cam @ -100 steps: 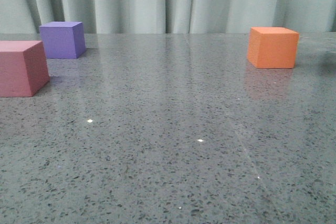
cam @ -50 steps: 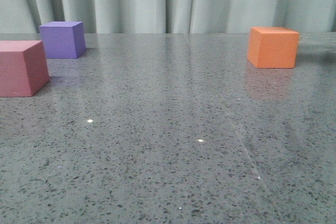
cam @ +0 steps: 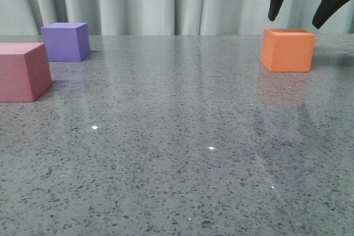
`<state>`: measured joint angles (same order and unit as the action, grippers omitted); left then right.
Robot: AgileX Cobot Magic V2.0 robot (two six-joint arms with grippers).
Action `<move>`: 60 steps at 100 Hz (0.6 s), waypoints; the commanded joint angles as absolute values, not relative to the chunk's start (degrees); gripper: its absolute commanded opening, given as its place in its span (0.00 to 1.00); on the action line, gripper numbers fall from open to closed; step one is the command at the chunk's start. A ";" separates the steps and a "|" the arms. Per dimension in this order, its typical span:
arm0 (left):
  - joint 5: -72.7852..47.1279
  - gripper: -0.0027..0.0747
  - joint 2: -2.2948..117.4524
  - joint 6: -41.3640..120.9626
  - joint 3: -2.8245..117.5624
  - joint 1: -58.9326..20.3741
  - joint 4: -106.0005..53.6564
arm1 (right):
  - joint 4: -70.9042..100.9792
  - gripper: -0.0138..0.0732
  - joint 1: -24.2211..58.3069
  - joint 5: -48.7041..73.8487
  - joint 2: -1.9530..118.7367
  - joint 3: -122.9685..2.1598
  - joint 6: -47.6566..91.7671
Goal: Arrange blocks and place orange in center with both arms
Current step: 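Lower the open right gripper over the orange cube and close it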
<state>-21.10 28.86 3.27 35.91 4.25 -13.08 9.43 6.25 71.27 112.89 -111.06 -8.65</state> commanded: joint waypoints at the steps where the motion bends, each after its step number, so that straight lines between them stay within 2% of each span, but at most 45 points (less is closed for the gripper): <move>1: -16.20 0.81 29.46 3.49 37.68 4.00 -13.81 | 9.48 0.83 6.32 72.42 110.21 -112.98 -8.72; 60: -16.20 0.81 29.46 3.49 37.68 4.00 -12.52 | 11.58 0.83 6.37 72.35 114.98 -112.98 -8.72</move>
<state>-21.10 28.86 3.27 35.91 4.25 -12.31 11.04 6.51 71.27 117.84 -111.42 -8.74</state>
